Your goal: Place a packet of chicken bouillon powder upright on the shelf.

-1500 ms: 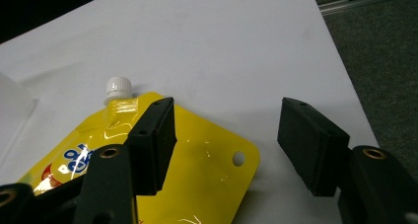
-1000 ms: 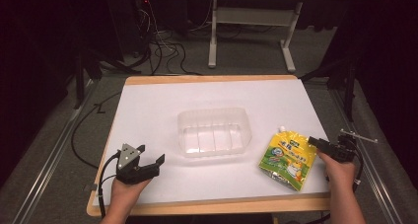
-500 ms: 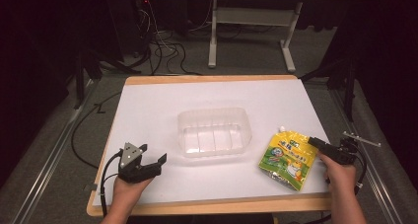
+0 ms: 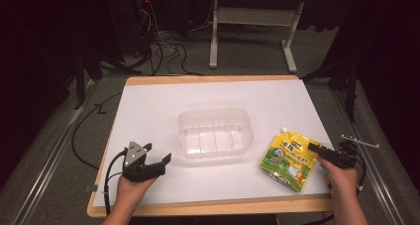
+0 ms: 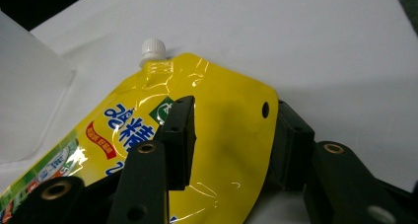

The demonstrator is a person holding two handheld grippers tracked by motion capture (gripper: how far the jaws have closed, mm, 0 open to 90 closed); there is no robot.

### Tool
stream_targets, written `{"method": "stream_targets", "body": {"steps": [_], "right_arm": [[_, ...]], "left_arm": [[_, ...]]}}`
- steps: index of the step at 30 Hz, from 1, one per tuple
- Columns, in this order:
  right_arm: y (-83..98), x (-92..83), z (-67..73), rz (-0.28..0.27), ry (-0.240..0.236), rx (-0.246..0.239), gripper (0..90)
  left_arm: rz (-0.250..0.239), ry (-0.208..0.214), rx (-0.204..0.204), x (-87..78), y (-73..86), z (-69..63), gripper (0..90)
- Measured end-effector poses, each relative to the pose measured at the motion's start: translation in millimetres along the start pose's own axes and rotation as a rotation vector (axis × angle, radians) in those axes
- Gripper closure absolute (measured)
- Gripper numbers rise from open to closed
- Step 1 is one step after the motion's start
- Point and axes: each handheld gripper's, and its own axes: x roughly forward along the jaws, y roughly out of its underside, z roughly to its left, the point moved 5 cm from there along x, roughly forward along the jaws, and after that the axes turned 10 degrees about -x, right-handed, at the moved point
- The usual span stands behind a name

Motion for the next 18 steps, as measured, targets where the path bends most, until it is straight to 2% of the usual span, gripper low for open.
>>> {"method": "stream_targets", "body": {"steps": [3, 6, 12, 15, 16, 17, 18], "right_arm": [[0.0, 0.2, -0.4, 0.000, -0.013, 0.007, 59.1], [0.6, 0.4, 0.5, 0.003, -0.034, -0.002, 63.2], [1.1, 1.7, 1.0, 0.022, -0.040, -0.007, 68.3], [1.6, 0.8, 1.3, 0.024, -0.037, -0.011, 75.4], [1.6, -0.1, 1.8, 0.023, -0.032, -0.015, 81.3], [1.6, -0.1, 1.8, 0.023, -0.032, -0.015, 81.3], [1.5, -0.9, 3.3, 0.013, -0.024, -0.029, 89.7]], "left_arm": [[0.000, 0.004, -0.001, -0.6, 0.3, -0.2, 21.3], [-0.003, 0.007, -0.003, -1.3, 0.4, -0.9, 21.7], [0.003, 0.010, -0.005, -0.5, 1.0, -0.3, 22.1], [0.002, 0.013, -0.003, -0.6, 0.2, -1.2, 22.1], [-0.002, 0.013, -0.002, -0.7, -0.2, -1.4, 22.1], [-0.003, 0.014, -0.002, -1.1, -0.5, -1.6, 22.1], [-0.004, 0.014, 0.000, -1.3, -0.8, -1.6, 22.1]]}}
